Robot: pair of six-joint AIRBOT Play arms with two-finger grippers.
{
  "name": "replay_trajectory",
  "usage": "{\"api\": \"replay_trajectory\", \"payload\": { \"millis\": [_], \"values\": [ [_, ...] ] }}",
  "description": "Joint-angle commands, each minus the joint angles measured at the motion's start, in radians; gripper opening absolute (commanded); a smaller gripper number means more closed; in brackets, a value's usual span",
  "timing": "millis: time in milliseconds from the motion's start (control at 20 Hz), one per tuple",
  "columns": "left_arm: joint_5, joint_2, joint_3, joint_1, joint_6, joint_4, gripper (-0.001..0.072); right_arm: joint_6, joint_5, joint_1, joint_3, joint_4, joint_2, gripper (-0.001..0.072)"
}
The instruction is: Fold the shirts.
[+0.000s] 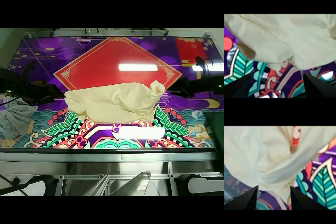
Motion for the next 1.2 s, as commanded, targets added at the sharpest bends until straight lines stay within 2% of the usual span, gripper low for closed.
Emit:
{"api": "replay_trajectory", "payload": {
  "millis": [0,250,400,450,500,550,600,650,800,950,1050,1150],
  "values": [
    [-0.02,-0.068,-0.032,0.009,0.003,-0.003,0.0711,-0.012,0.047,-0.028,-0.129,-0.031,0.0,0.0467],
    [-0.075,-0.187,-0.063,-0.076,0.006,-0.035,0.071,-0.03,-0.114,0.117,-0.362,-0.023,-0.001,0.0467],
    [-0.113,-0.256,-0.063,-0.13,0.007,-0.08,0.0708,-0.02,-0.188,0.215,-0.378,-0.022,-0.025,0.0463],
    [-0.12,-0.274,-0.063,-0.145,0.007,-0.08,0.0682,-0.013,-0.215,0.243,-0.378,-0.022,-0.031,0.046],
    [-0.123,-0.287,-0.063,-0.155,0.007,-0.08,0.059,-0.01,-0.239,0.264,-0.378,-0.022,-0.034,0.0452],
    [-0.122,-0.295,-0.063,-0.161,0.007,-0.08,0.0429,-0.01,-0.249,0.275,-0.378,-0.022,-0.035,0.0321],
    [-0.122,-0.296,-0.063,-0.162,0.007,-0.081,0.0191,-0.013,-0.249,0.278,-0.378,-0.012,-0.034,0.0083],
    [-0.111,-0.296,-0.053,-0.159,0.007,-0.082,0.0006,-0.021,-0.241,0.276,-0.375,0.005,-0.031,0.0019],
    [0.012,-0.272,0.038,-0.151,0.007,-0.109,0.0014,-0.086,-0.161,0.259,-0.35,0.086,0.043,0.0018],
    [0.155,-0.153,0.179,-0.138,0.013,-0.202,0.0015,-0.109,-0.003,0.2,-0.249,0.188,0.263,0.0018],
    [0.228,-0.024,0.293,-0.132,0.054,-0.287,0.0017,-0.14,0.012,0.122,-0.139,0.297,0.474,0.0018],
    [0.223,0.124,0.416,-0.124,0.062,-0.375,0.0021,-0.19,-0.056,0.016,-0.007,0.399,0.679,0.0018]
  ]
}}
